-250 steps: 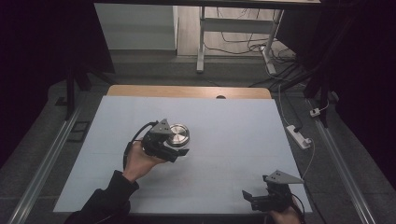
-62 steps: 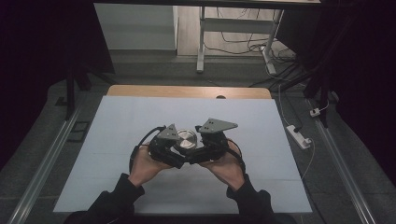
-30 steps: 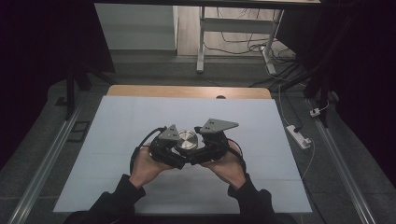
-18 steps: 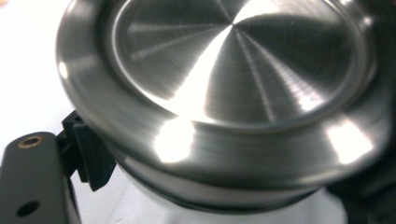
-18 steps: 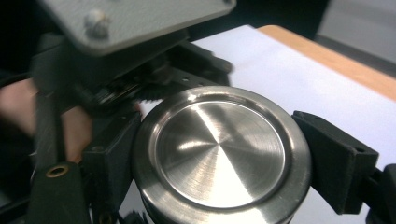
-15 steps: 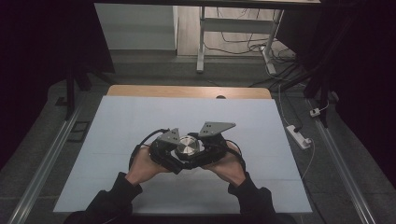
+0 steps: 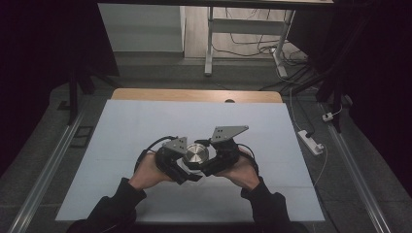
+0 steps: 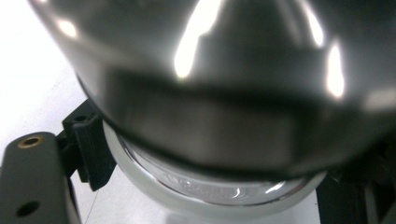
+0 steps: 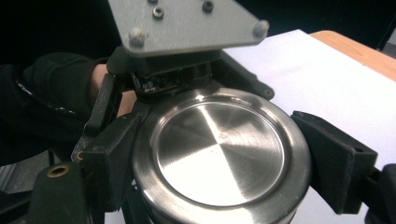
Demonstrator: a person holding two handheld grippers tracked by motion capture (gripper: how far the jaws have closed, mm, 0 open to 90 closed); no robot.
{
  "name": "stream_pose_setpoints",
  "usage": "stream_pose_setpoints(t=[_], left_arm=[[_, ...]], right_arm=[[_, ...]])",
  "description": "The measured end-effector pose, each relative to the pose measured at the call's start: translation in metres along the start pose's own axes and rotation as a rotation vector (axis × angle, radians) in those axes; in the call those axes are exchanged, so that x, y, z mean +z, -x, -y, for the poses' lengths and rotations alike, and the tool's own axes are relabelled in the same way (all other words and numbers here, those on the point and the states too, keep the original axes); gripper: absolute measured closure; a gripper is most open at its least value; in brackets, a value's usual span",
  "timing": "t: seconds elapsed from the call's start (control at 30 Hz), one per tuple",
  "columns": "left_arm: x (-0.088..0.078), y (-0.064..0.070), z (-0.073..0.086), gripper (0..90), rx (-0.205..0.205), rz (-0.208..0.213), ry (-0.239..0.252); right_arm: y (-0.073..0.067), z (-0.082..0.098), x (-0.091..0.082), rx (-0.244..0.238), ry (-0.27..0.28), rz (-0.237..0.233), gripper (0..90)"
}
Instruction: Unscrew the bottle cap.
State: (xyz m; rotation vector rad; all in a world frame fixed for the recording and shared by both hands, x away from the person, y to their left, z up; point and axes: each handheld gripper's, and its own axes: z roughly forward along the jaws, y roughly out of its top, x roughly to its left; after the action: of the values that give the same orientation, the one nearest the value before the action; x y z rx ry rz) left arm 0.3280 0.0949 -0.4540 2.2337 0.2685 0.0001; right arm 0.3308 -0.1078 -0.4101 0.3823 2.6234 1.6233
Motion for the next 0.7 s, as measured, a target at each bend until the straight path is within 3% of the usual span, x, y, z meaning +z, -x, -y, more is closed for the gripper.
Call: stream_pose_setpoints(t=[0.23, 0.7], left_arm=[[-0.001, -0.003, 0.001, 15.0, -0.012, -0.029, -0.004], [-0.007, -0.011, 0.007, 14.9, -0.078, -0.112, 0.006]], right_arm=[[0.001, 0.0, -0.005, -0.005, 0.012, 0.015, 19.5], [-0.002, -0.003, -0.014, -0.019, 0.025, 0.082, 19.5]])
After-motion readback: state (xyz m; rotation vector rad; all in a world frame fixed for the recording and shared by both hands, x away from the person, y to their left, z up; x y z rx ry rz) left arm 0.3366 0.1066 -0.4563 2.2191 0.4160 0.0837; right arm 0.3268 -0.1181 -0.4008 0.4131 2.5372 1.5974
